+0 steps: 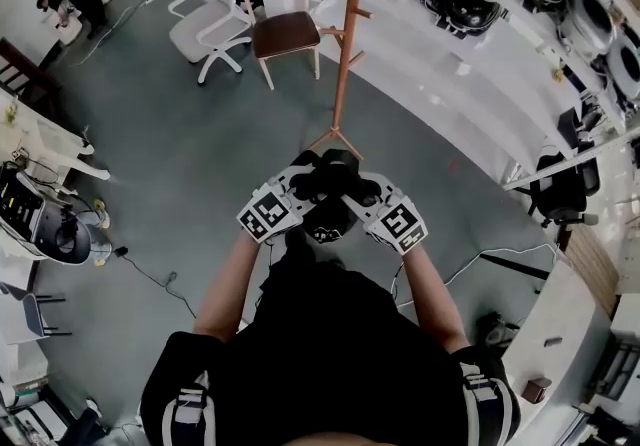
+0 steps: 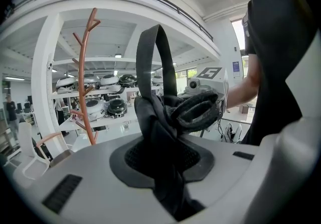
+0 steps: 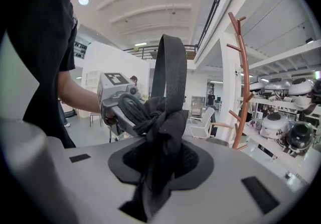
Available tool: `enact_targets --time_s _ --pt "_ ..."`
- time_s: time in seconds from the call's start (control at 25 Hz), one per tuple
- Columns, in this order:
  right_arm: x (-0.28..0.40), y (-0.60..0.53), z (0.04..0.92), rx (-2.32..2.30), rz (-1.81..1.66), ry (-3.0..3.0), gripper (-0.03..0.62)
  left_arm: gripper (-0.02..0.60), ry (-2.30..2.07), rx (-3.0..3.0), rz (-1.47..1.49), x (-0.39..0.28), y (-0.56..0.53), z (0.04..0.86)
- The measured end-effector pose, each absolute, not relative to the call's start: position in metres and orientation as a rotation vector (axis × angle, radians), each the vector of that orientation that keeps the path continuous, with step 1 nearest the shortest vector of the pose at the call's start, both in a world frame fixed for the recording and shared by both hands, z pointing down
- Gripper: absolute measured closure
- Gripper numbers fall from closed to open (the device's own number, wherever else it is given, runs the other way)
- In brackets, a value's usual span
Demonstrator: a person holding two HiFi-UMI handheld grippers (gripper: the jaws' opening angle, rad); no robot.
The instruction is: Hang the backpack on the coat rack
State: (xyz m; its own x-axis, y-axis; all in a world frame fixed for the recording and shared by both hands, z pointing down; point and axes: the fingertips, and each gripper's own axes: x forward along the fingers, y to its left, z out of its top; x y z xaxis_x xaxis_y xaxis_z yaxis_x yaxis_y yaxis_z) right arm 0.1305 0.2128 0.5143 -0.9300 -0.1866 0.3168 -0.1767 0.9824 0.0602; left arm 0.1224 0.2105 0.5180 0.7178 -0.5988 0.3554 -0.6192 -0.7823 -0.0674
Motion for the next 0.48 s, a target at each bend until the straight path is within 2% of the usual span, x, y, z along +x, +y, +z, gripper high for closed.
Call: enact_targets --time_s 0.48 --pt "0.056 0.163 0.517 0.393 -0.04 -2.766 0.485 0.483 -0.921 2.914 0.531 0.047 0.159 0.521"
